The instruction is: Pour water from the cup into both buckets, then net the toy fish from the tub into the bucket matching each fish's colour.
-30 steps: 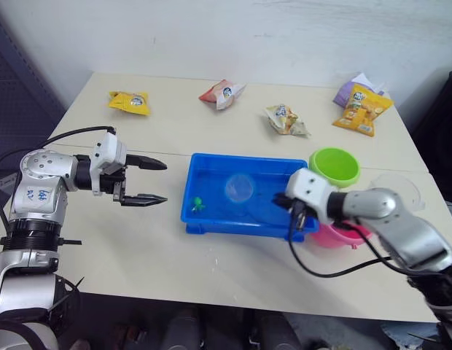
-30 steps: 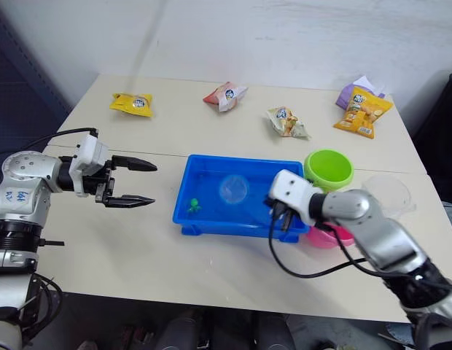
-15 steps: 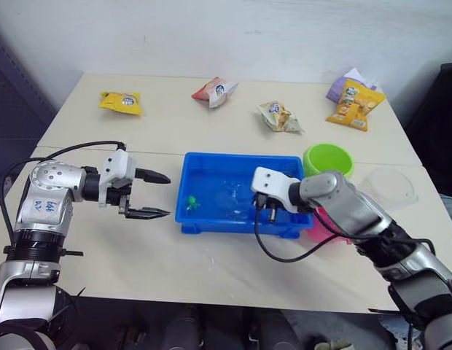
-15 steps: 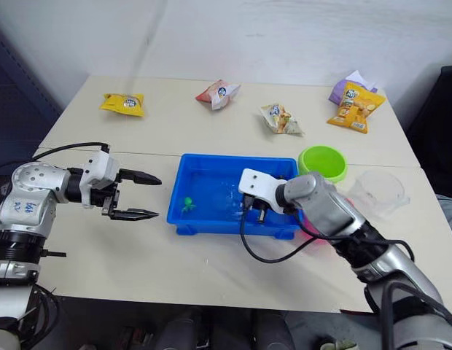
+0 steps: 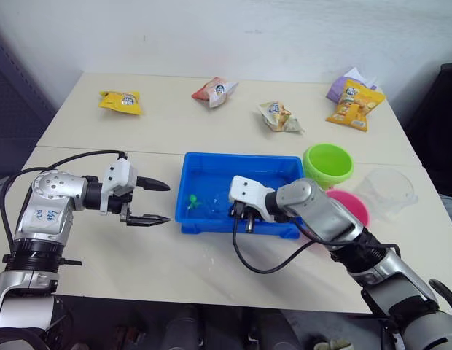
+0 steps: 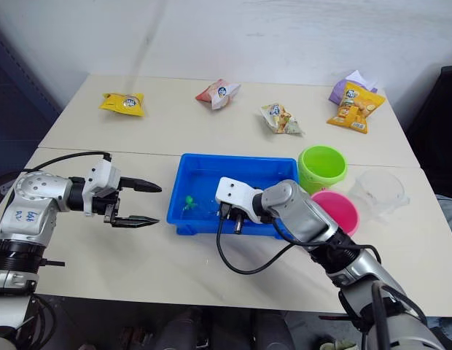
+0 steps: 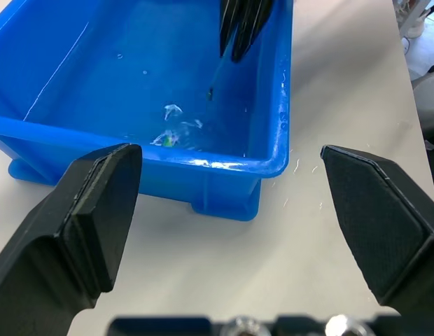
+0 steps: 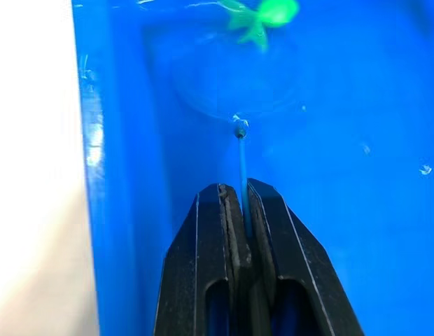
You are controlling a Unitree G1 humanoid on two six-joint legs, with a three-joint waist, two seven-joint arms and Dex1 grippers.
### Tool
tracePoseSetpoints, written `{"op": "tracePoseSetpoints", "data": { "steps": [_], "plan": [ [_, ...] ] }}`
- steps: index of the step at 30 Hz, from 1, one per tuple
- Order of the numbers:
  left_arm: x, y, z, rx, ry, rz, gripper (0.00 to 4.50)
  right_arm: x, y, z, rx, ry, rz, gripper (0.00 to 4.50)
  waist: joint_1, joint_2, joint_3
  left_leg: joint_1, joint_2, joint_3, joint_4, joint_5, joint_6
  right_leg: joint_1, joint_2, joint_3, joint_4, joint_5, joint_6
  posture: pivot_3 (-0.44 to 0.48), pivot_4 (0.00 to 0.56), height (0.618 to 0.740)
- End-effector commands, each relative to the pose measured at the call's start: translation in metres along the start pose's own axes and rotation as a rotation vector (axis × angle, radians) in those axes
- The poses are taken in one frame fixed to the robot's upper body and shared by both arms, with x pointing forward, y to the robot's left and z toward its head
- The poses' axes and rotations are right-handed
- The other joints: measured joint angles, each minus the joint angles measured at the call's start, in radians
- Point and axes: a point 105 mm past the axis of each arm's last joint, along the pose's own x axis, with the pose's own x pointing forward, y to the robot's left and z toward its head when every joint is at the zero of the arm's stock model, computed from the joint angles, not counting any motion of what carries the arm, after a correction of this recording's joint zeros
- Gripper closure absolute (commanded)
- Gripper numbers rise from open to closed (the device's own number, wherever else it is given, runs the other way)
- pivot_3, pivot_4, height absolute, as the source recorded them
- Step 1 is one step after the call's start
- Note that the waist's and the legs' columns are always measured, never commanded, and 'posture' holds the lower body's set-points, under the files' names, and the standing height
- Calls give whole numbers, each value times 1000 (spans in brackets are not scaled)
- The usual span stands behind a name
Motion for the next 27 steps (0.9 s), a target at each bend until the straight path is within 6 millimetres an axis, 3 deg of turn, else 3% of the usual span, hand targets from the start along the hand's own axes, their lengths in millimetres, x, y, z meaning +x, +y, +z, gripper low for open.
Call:
{"op": "tracePoseSetpoints", "data": {
  "steps": [1,8,16,20,27],
  "plan": [
    [-7,2,10,38,-18,27,89,-17,2,18,2,-95,5,4500,1,0,0,0,0,0,0,0,0,0,0,0,0,0,0,0,150,738],
    [-5,3,9,34,-23,29,89,-45,-10,18,81,-175,-61,4500,3,0,0,0,0,0,0,0,0,0,0,0,0,0,0,0,150,738],
    [-5,5,9,38,-36,36,89,-80,-7,4,132,-212,-100,4500,5,0,0,0,0,0,0,0,0,0,0,0,-1,0,0,0,150,738],
    [1,11,28,31,-157,52,89,-104,-3,-4,111,-233,-136,4500,7,0,0,0,0,0,0,0,0,0,0,0,-1,0,0,0,150,738],
    [19,18,63,28,-335,61,89,-129,0,-21,107,-241,-254,4500,10,-1,0,0,0,-1,0,0,0,2,0,0,-1,0,0,0,150,738]
  ]
}}
